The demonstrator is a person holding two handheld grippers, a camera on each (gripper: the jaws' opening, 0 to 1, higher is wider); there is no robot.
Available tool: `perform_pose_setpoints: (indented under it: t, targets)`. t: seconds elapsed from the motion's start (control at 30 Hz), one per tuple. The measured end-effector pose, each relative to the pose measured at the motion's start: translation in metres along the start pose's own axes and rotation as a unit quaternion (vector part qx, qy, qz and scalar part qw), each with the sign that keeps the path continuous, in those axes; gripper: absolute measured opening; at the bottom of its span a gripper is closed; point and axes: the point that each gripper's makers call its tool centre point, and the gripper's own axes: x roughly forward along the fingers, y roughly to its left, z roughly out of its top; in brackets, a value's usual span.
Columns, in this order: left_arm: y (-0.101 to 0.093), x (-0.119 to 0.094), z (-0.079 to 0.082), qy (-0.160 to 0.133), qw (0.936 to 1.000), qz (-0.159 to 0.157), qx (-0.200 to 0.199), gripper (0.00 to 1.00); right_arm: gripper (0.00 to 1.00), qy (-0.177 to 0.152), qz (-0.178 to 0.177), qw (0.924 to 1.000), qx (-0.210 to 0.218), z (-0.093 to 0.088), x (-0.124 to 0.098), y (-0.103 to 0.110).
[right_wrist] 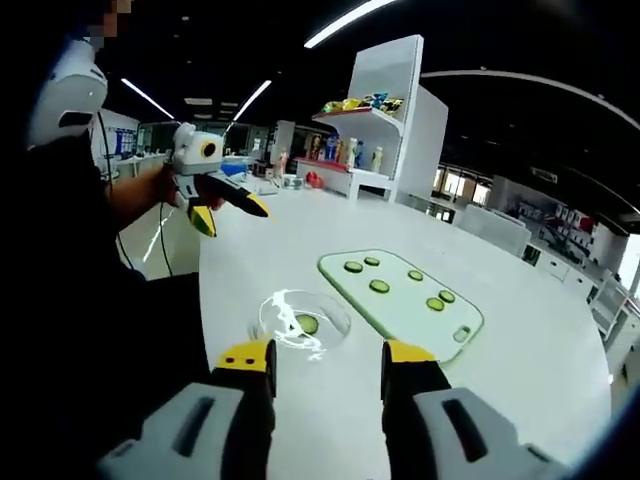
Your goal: Open the petri dish lid, add cucumber slices into the petri dish, and close the lid
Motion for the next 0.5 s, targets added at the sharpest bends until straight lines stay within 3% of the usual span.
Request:
perform_pose_setpoints:
  t: [0.5]
  targets:
    - [0.018, -0.062, 0.004, -0.011, 0.9971, 0.076, -0.003, 0.65, 0.38, 0.005, -0.053, 0.9985, 0.008, -0.003, -0.047, 0.003]
